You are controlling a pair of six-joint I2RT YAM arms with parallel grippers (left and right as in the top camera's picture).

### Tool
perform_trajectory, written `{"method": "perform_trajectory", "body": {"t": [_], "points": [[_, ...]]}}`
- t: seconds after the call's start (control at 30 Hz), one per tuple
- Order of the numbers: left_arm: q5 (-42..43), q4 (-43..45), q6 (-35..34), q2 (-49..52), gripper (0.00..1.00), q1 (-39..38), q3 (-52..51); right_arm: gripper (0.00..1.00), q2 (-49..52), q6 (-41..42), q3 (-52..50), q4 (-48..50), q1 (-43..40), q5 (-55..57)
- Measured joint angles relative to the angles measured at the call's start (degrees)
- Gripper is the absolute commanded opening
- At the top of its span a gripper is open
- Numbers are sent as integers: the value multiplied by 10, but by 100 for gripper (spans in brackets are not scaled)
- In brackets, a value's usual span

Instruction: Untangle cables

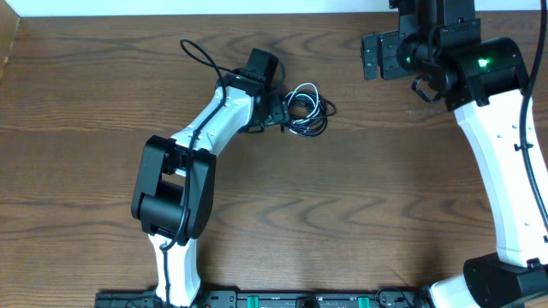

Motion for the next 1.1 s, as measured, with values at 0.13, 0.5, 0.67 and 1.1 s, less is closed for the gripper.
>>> {"method": "perform_trajectory", "body": {"t": [0.13,0.5,0.67,1.1], "points": [[18,14,-11,0,81,0,0,99,0,0,0,-1,0,0],[13,-10,-15,11,80,0,0,99,0,0,0,-8,0,0],[-1,-14,-40,17,80,0,0,99,0,0,0,-9,0,0],[-15,11,-58,39,80,0,3,99,0,0,0,-14,0,0]]}}
